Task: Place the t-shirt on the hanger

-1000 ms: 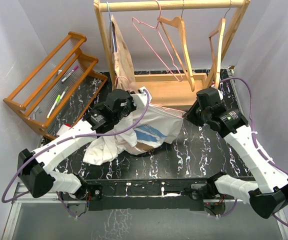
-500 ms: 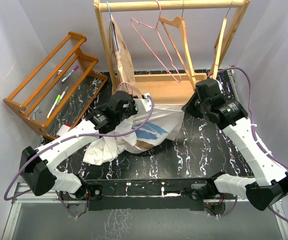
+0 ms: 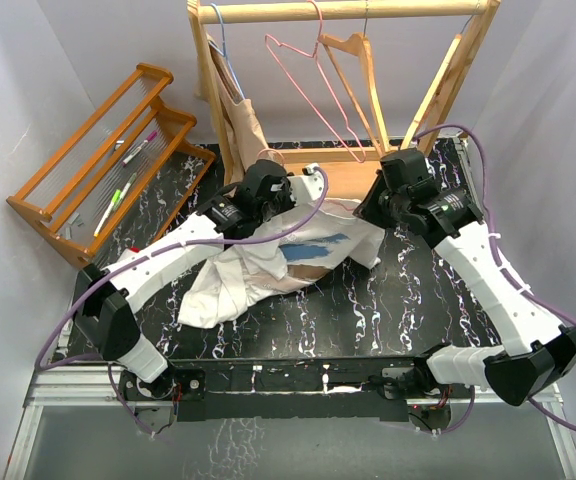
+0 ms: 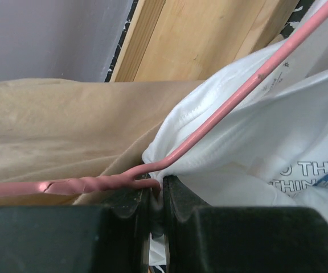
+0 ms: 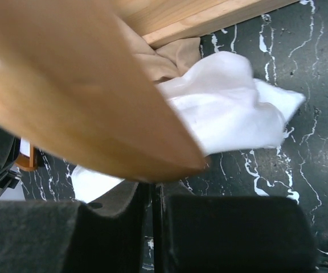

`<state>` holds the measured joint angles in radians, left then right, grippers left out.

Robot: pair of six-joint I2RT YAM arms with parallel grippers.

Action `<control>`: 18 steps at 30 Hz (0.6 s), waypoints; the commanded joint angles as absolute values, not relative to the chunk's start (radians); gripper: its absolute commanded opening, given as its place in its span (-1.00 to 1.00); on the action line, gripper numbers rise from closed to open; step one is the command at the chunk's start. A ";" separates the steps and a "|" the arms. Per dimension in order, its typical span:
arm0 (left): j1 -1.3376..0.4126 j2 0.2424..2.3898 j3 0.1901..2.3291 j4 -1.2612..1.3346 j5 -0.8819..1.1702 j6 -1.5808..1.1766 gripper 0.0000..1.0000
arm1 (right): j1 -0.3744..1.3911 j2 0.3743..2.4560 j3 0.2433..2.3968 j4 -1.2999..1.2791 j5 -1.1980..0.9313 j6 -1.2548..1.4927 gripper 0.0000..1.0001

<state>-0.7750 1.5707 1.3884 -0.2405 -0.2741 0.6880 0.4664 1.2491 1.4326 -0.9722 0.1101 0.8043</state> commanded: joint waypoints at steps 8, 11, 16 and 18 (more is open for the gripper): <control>-0.802 1.494 1.382 -0.409 -0.192 0.639 -1.00 | 0.497 1.291 1.571 -0.872 0.156 0.772 -0.84; -0.804 1.482 1.363 -0.409 -0.196 0.638 -1.00 | 0.497 1.315 1.641 -0.885 0.164 0.759 -0.84; -0.805 1.492 1.375 -0.390 -0.198 0.639 -1.00 | 0.497 1.345 1.715 -0.895 0.153 0.738 -0.84; -0.805 1.508 1.401 -0.382 -0.192 0.630 -1.00 | 0.497 1.355 1.717 -0.892 0.129 0.730 -0.84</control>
